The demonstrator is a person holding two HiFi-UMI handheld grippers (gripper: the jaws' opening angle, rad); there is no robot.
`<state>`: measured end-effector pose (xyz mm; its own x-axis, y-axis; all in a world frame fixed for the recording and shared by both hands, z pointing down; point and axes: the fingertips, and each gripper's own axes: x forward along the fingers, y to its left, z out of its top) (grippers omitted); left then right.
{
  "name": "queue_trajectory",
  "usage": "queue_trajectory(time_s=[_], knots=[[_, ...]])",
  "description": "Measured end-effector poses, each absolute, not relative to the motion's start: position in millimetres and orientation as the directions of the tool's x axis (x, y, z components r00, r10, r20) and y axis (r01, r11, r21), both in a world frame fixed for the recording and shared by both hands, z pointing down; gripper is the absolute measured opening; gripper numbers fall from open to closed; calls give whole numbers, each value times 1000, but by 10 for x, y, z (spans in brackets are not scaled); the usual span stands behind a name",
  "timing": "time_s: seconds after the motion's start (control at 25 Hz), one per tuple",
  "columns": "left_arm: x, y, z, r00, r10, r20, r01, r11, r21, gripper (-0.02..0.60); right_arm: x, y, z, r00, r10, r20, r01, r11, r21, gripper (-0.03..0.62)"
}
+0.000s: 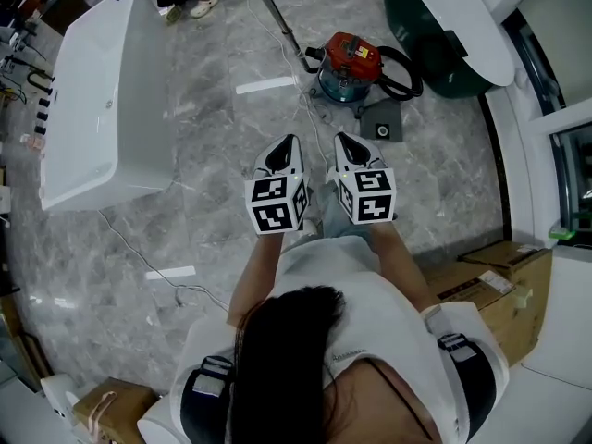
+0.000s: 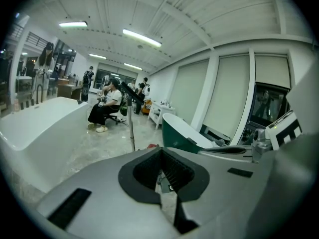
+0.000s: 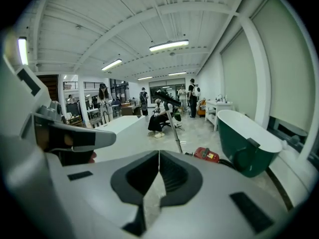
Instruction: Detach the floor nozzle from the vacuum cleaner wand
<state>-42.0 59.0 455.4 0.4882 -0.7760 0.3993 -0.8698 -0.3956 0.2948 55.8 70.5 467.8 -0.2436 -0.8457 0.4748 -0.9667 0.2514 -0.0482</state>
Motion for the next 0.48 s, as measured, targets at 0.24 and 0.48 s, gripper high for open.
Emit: queue_trajectory(time_s=[0.24,0.48], knots=[[-397,456,4548,468,-797,382,-880,-378,289,0,495,549,4709,-284,-836,471,-953,300,-41,17],[-372,233,4523,421,-824,378,-901,-332,279,0,551,261,4745,-303,-830,469,-947,317,-51,17]])
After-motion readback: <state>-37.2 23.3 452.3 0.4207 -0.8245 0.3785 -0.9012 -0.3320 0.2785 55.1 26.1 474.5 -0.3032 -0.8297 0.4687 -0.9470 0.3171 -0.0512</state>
